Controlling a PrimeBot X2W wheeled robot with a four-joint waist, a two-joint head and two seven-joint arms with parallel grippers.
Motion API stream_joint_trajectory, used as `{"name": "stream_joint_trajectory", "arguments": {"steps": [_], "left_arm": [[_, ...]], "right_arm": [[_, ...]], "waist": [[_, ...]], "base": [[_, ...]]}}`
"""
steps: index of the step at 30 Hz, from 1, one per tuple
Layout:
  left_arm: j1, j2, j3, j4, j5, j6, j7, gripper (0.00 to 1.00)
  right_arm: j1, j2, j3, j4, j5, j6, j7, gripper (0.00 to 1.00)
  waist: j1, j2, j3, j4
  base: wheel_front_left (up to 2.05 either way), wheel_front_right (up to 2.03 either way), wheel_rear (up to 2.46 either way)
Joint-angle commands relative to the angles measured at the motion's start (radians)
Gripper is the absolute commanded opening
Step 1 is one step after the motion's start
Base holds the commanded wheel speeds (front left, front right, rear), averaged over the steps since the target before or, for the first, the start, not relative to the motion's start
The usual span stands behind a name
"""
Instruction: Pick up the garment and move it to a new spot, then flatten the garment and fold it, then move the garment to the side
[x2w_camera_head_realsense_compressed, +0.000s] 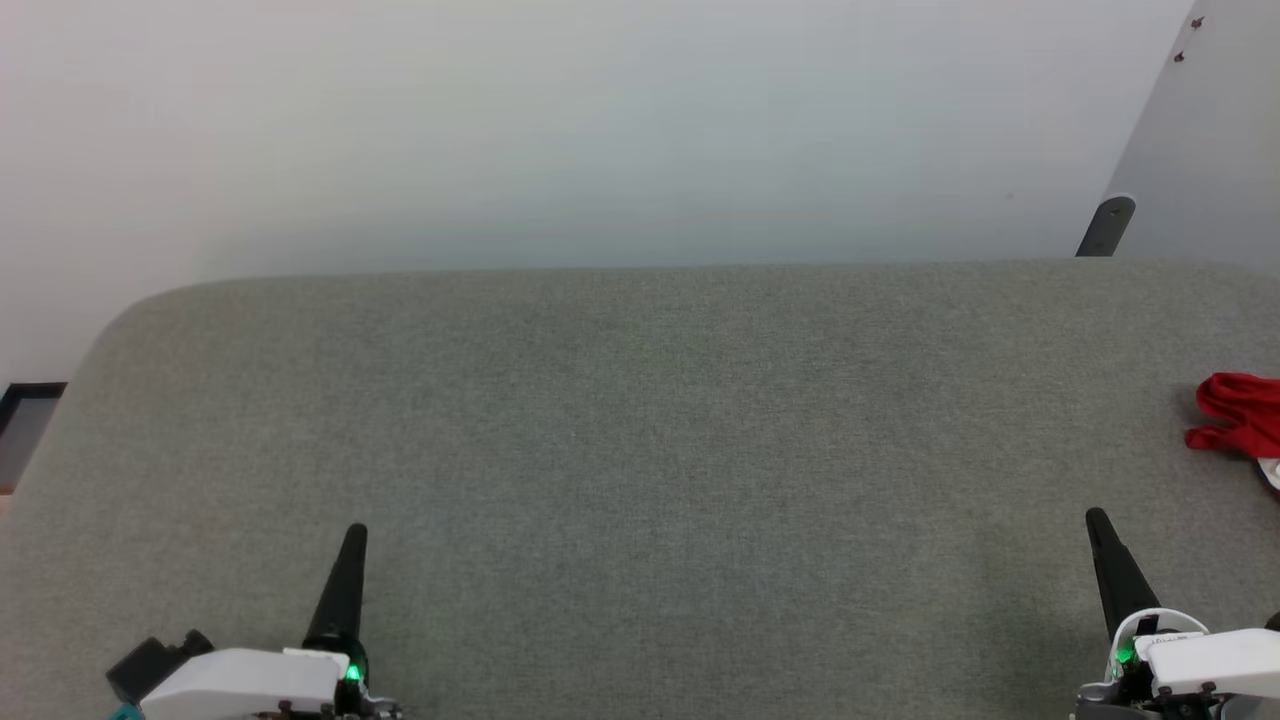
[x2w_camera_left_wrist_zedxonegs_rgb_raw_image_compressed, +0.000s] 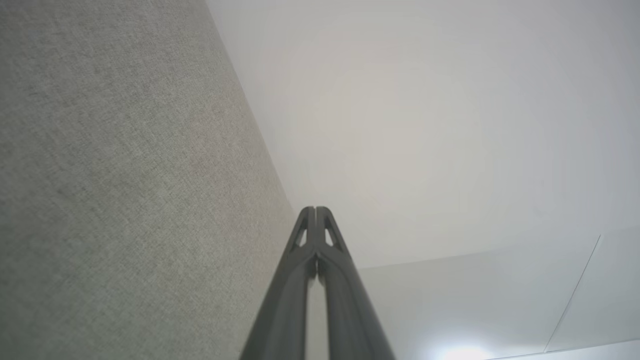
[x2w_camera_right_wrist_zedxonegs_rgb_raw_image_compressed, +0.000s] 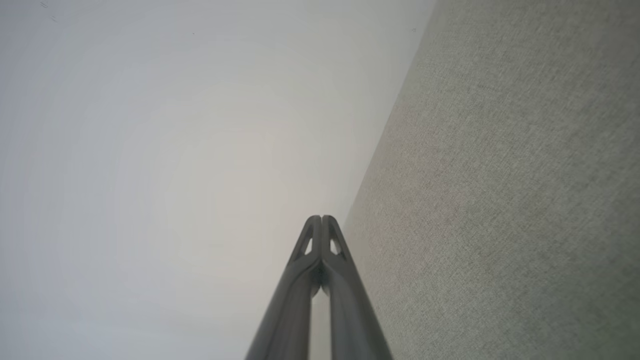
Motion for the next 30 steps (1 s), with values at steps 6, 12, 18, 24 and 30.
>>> {"name": "stream_joint_trajectory", "arguments": {"steps": [6, 12, 18, 24, 30], "left_arm": [[-0.027, -0.003, 0.005, 0.004, -0.062, -0.007, 0.016, 0.00], [-0.035, -0.005, 0.006, 0.009, -0.108, -0.009, 0.028, 0.00], [-0.046, -0.007, 0.007, 0.016, -0.156, -0.010, 0.042, 0.00], [-0.053, -0.009, 0.007, 0.022, -0.196, -0.011, 0.052, 0.00], [-0.062, -0.011, 0.008, 0.027, -0.237, -0.011, 0.062, 0.00]], "right_arm": [[-0.026, 0.008, -0.010, 0.002, 0.058, 0.000, 0.014, 0.00], [-0.033, 0.011, -0.012, 0.006, 0.098, 0.000, 0.026, 0.00], [-0.039, 0.017, -0.015, 0.011, 0.142, 0.000, 0.037, 0.00], [-0.046, 0.022, -0.018, 0.015, 0.179, 0.000, 0.047, 0.00], [-0.053, 0.027, -0.020, 0.018, 0.214, 0.000, 0.056, 0.00]], "waist": [[0.0000, 0.0000, 0.004, 0.000], [-0.0001, 0.0000, 0.008, -0.001], [-0.0001, 0.0000, 0.012, -0.001], [-0.0001, 0.0000, 0.016, -0.001], [-0.0001, 0.0000, 0.020, -0.002]], "base": [[0.00, 0.00, 0.00], [0.00, 0.00, 0.00], [0.00, 0.00, 0.00], [0.00, 0.00, 0.00], [0.00, 0.00, 0.00]]}}
